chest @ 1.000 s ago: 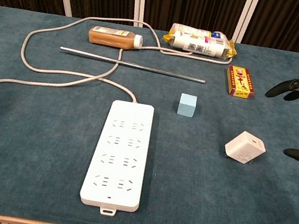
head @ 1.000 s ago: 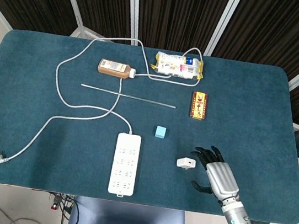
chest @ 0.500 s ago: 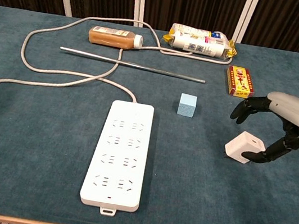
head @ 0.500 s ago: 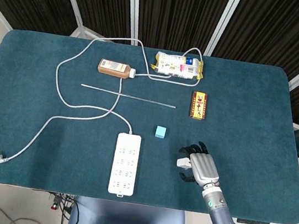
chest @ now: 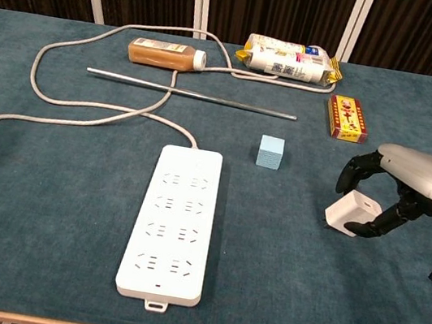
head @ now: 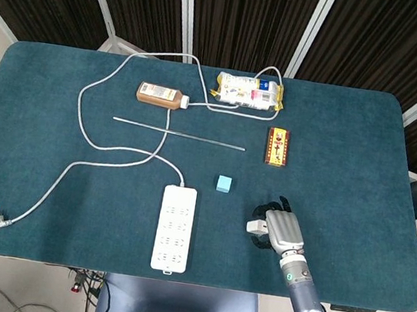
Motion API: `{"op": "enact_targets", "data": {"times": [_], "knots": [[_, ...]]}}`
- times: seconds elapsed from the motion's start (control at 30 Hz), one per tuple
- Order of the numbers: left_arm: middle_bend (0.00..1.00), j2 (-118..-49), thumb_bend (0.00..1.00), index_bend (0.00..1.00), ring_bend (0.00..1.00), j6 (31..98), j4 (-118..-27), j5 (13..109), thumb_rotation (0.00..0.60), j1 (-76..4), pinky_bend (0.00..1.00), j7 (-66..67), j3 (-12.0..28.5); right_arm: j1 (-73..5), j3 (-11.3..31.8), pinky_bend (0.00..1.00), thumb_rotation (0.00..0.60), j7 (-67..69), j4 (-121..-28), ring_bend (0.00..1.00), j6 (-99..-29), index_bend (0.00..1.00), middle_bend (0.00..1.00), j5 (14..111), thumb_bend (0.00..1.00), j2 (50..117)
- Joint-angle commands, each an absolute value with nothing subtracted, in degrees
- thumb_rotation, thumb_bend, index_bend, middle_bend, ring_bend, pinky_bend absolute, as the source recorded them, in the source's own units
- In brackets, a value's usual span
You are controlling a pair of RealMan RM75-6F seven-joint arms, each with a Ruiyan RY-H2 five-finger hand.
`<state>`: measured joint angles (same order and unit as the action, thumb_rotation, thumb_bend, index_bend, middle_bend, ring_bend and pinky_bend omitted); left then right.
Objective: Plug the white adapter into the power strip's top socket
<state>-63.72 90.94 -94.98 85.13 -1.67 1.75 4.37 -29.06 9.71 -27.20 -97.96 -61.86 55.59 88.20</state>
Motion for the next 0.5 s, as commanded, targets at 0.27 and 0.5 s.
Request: {"op": "enact_targets", "data": {"times": [0.27, 0.5], "knots": [[0.0, -63.83, 0.12, 0.11, 0.0, 90.47, -95.6, 84.84, 0.6, -1.72, 0.0, 2.82, 4.21, -29.31, 9.33, 0.0, 0.6, -24.72, -95.9, 0.24, -61.78, 0.45, 0.4, 55.89, 0.42, 88.76], [0.0, -63.74, 0.12, 0.11, 0.0, 90.3, -95.98, 85.1, 0.6, -1.71, 0.0, 2.92, 3.95, -29.76, 8.8, 0.0, 0.6, -24.24, -94.85, 0.24, -61.09, 0.45, 0.4, 55.74, 0.43, 88.92]]}}
